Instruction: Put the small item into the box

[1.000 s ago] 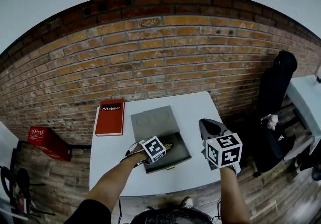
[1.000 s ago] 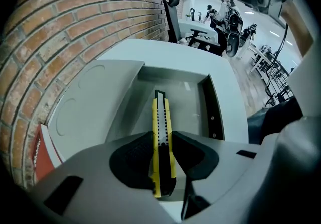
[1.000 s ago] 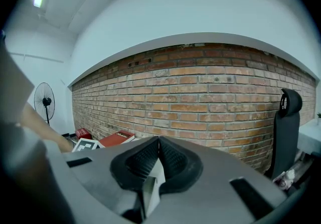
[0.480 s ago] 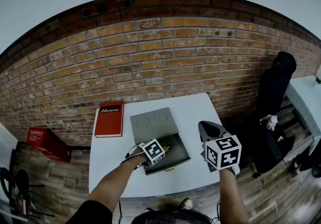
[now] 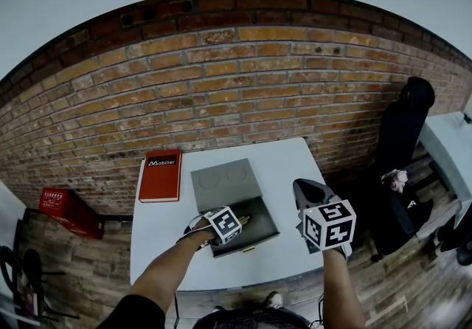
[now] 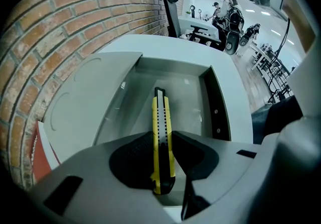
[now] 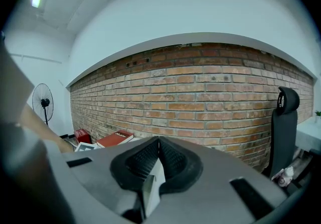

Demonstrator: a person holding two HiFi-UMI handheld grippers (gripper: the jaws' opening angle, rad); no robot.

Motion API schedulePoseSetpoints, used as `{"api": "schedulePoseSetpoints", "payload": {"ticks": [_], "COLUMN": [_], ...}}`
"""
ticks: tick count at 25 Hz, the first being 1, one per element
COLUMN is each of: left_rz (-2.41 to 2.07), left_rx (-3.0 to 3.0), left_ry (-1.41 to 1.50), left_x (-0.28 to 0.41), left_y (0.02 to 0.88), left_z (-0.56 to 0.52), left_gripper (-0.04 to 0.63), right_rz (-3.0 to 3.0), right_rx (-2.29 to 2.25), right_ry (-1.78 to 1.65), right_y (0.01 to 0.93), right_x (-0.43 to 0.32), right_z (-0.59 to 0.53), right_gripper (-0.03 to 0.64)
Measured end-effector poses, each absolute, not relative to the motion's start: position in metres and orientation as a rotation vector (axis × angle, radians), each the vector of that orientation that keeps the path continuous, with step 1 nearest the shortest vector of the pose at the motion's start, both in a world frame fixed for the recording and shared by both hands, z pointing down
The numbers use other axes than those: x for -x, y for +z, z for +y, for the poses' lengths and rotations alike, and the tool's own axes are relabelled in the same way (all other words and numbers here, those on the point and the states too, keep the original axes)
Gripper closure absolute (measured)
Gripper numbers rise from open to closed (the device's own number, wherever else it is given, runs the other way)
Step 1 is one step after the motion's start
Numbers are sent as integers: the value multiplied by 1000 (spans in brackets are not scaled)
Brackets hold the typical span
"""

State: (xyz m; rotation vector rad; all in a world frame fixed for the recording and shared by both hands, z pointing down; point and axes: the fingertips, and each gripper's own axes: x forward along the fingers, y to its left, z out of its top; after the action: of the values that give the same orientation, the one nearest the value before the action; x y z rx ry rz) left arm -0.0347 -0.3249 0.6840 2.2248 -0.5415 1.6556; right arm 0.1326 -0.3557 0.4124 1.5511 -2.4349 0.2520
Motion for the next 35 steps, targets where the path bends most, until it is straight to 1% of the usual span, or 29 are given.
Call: {"api": "schedulePoseSetpoints", "payload": {"ticks": [11, 16, 21, 29, 35], "left_rz": [-581, -585, -624, -719, -841], "left_rx": [-2237, -2237, -2268, -2325, -2394], "left_ry": [1639, 1590, 1581, 1485, 1385], "left_x": [34, 32, 31, 30, 30], "left_y": [682, 676, 666, 636, 603], "left_z": [-327, -327, -332, -346, -362], "left_gripper": [462, 439, 439, 440, 463], "right_rz": [-2438, -2448, -2458, -2473, -2494], "right_rx": [-1548, -1547, -1539, -1513, -1488], "right_ry": [264, 273, 264, 258, 249], "right_y": [417, 417, 415, 414, 412], "right_x": [-133, -133, -131, -124, -116], "right_z": [-354, -353, -353, -354, -358], "right_gripper": [597, 597, 597, 597, 597]}}
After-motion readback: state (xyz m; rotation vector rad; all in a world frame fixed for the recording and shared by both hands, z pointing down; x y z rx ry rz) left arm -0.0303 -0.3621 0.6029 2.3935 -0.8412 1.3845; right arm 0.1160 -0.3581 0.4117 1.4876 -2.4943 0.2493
